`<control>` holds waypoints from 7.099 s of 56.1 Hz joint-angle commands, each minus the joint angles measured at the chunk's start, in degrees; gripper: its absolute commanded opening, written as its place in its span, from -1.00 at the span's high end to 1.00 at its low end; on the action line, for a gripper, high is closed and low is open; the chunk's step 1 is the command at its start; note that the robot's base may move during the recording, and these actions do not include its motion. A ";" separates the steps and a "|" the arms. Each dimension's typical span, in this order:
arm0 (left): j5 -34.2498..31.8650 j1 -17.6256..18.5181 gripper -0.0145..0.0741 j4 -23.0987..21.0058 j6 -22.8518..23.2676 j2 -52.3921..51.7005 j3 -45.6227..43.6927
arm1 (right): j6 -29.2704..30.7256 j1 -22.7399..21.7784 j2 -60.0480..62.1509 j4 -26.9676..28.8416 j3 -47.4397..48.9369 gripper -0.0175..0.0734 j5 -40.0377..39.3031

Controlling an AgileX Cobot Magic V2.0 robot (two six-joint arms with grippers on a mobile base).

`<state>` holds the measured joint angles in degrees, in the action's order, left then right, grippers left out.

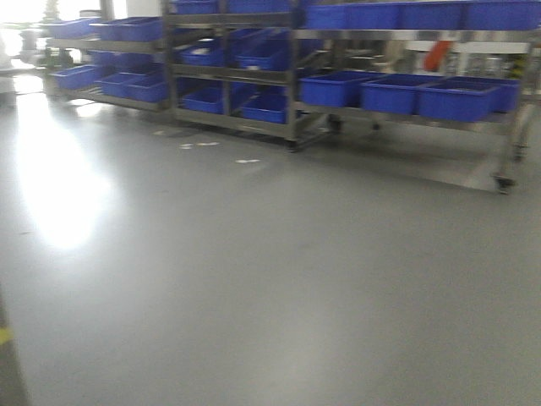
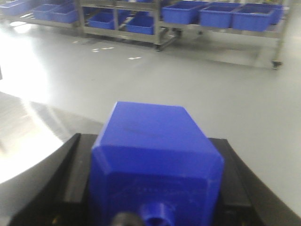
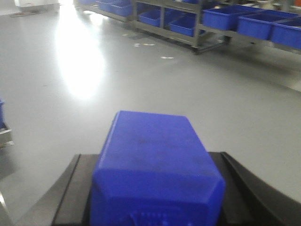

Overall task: Pick and sort blue part to right shelf
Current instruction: 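Drive the base away from the steel shelf holding both parts, then drive the base up to the rack of blue bins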

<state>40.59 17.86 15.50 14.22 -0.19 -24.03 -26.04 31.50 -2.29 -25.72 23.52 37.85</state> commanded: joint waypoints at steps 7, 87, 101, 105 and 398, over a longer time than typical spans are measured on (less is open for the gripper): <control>-5.16 0.28 -0.08 0.46 0.06 -1.27 -1.43 | 0.48 -0.14 -1.03 -2.06 1.55 0.33 -4.74; -5.16 0.28 -0.08 0.57 0.06 -1.27 -1.43 | 0.48 -0.25 -1.01 -2.06 1.55 0.33 -4.74; -5.16 0.28 -0.08 0.57 0.06 -1.27 -1.43 | 0.48 -0.25 -1.01 -2.06 1.55 0.33 -4.74; -5.16 0.28 -0.08 0.57 0.06 -1.27 -1.43 | 0.48 -0.25 -1.01 -2.06 1.55 0.33 -4.74; -5.16 0.28 -0.08 0.52 0.06 -1.27 -1.43 | 0.48 -0.19 -1.01 -2.11 1.55 0.33 -4.74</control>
<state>40.59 17.86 15.50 14.10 -0.19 -24.00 -26.04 31.50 -2.29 -25.82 23.52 38.07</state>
